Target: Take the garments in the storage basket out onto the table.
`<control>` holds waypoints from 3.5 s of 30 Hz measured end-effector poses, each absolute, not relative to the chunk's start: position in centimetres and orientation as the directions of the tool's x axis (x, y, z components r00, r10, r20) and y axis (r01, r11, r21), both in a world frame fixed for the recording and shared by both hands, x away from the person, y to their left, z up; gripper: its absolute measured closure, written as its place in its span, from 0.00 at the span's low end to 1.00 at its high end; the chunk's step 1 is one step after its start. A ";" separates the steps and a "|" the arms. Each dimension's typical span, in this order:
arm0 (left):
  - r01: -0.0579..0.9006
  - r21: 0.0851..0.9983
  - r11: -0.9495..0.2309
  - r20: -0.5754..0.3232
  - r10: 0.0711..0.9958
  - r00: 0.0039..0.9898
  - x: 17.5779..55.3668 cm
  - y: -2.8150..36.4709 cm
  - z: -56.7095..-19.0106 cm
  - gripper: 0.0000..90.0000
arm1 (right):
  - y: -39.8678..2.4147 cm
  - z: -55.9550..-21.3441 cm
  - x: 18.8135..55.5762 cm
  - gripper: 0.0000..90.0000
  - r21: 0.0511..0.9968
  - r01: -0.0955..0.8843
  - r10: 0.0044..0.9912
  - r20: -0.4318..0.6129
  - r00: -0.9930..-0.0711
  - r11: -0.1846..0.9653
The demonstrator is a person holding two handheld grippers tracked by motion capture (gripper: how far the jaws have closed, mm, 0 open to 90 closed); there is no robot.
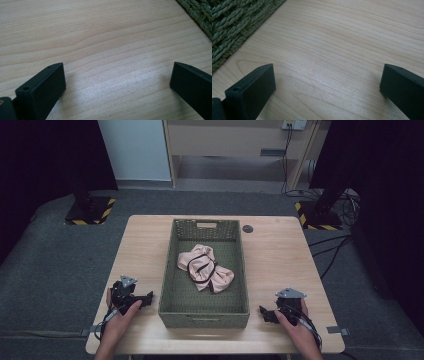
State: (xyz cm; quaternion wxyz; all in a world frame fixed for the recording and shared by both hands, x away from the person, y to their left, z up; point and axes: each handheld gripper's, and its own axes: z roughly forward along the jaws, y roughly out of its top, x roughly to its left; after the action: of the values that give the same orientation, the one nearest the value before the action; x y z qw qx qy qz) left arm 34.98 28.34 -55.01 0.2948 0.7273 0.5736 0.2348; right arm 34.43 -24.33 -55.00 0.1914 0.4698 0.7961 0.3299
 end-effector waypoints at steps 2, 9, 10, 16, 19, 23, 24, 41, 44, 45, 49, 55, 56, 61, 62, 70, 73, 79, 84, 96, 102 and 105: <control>0.696 0.698 -0.168 0.004 0.973 0.232 35.0 28.3 -55.0 0.00 | -24.3 -55.0 34.4 0.00 0.705 0.621 0.874 0.005 -0.486 0.342; 0.696 0.698 -0.168 0.004 0.973 0.232 35.0 28.3 -55.0 0.00 | -24.3 -55.0 34.4 0.00 0.706 0.623 0.875 0.007 -0.484 0.338; 0.696 0.698 -0.168 0.003 0.973 0.231 35.0 28.3 -55.0 0.00 | -24.3 -55.0 34.4 0.01 0.706 0.622 0.875 0.008 -0.484 0.338; 0.696 0.698 -0.168 0.004 0.973 0.232 35.0 28.3 -55.0 0.00 | -24.2 -54.9 34.1 0.03 0.710 0.614 0.865 0.013 -0.501 0.345; 0.696 0.698 -0.168 0.003 0.973 0.232 35.0 28.3 -55.0 0.00 | -24.1 -54.6 33.9 0.03 0.715 0.611 0.865 0.018 -0.502 0.340; 0.696 0.698 -0.169 0.004 0.973 0.232 35.0 28.3 -55.0 0.00 | -24.1 -54.1 33.6 0.04 0.718 0.603 0.858 0.016 -0.513 0.347; 0.696 0.698 -0.168 0.004 0.973 0.232 35.0 28.3 -55.0 0.00 | -24.1 -53.9 33.5 0.04 0.718 0.603 0.857 0.016 -0.514 0.348; 0.696 0.698 -0.168 0.004 0.973 0.232 35.0 28.3 -55.0 0.00 | -24.1 -48.7 32.7 0.05 0.753 0.550 0.841 -0.008 -0.541 0.361; 0.696 0.698 -0.168 0.004 0.973 0.232 35.0 28.3 -55.0 0.00 | -24.1 -47.4 32.8 0.05 0.763 0.536 0.838 -0.013 -0.546 0.362; 0.696 0.698 -0.168 0.004 0.973 0.232 35.0 28.3 -55.0 0.00 | -24.0 -47.0 32.8 0.05 0.765 0.533 0.837 -0.016 -0.548 0.363; 0.696 0.698 -0.168 0.004 0.973 0.232 35.0 28.3 -55.0 0.00 | -23.7 -45.5 33.0 0.04 0.773 0.515 0.829 -0.026 -0.559 0.371; 0.696 0.698 -0.168 0.004 0.973 0.232 35.0 28.3 -55.0 0.00 | -22.9 -43.1 33.5 0.04 0.782 0.493 0.820 -0.039 -0.571 0.380; 0.696 0.698 -0.168 0.004 0.973 0.232 35.0 28.3 -55.0 0.00 | -22.7 -42.8 33.6 0.03 0.783 0.489 0.817 -0.042 -0.574 0.384; 0.696 0.698 -0.168 0.004 0.973 0.232 35.0 28.3 -55.0 0.00 | -21.6 -41.2 34.1 0.03 0.786 0.468 0.803 -0.059 -0.593 0.404; 0.696 0.698 -0.168 0.004 0.973 0.232 35.0 28.3 -55.0 0.00 | -21.4 -41.0 34.2 0.03 0.787 0.464 0.800 -0.063 -0.596 0.408; 0.696 0.698 -0.168 0.004 0.973 0.232 35.0 28.3 -55.0 0.00 | -19.3 -39.2 35.2 0.03 0.791 0.437 0.777 -0.075 -0.625 0.428; 0.696 0.698 -0.168 0.004 0.973 0.232 35.0 28.3 -55.0 0.00 | -18.6 -38.7 35.6 0.03 0.793 0.427 0.769 -0.079 -0.635 0.434; 0.696 0.698 -0.168 0.004 0.973 0.232 35.0 28.3 -55.0 0.00 | -17.4 -38.2 36.1 0.03 0.795 0.416 0.757 -0.082 -0.648 0.442; 0.696 0.698 -0.168 0.004 0.973 0.231 35.0 28.3 -55.0 0.00 | -16.3 -37.6 36.5 0.03 0.796 0.401 0.745 -0.090 -0.661 0.453; 0.696 0.698 -0.168 0.004 0.973 0.231 35.0 28.3 -55.0 0.00 | -13.7 -37.3 37.8 0.03 0.797 0.385 0.721 -0.090 -0.687 0.466; 0.696 0.698 -0.168 0.004 0.973 0.232 35.0 28.3 -55.0 0.00 | -12.8 -37.4 38.4 0.03 0.792 0.381 0.714 -0.096 -0.694 0.477; 0.696 0.698 -0.168 0.004 0.973 0.232 35.0 28.3 -55.0 0.00 | -12.3 -37.5 38.9 0.03 0.790 0.382 0.711 -0.096 -0.696 0.480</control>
State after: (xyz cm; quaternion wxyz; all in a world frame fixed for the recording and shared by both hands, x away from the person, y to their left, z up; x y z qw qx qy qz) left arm 34.98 28.34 -55.01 0.2946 0.7273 0.5736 0.2349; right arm 38.85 -12.30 -37.48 0.2110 0.3276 0.8340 0.3908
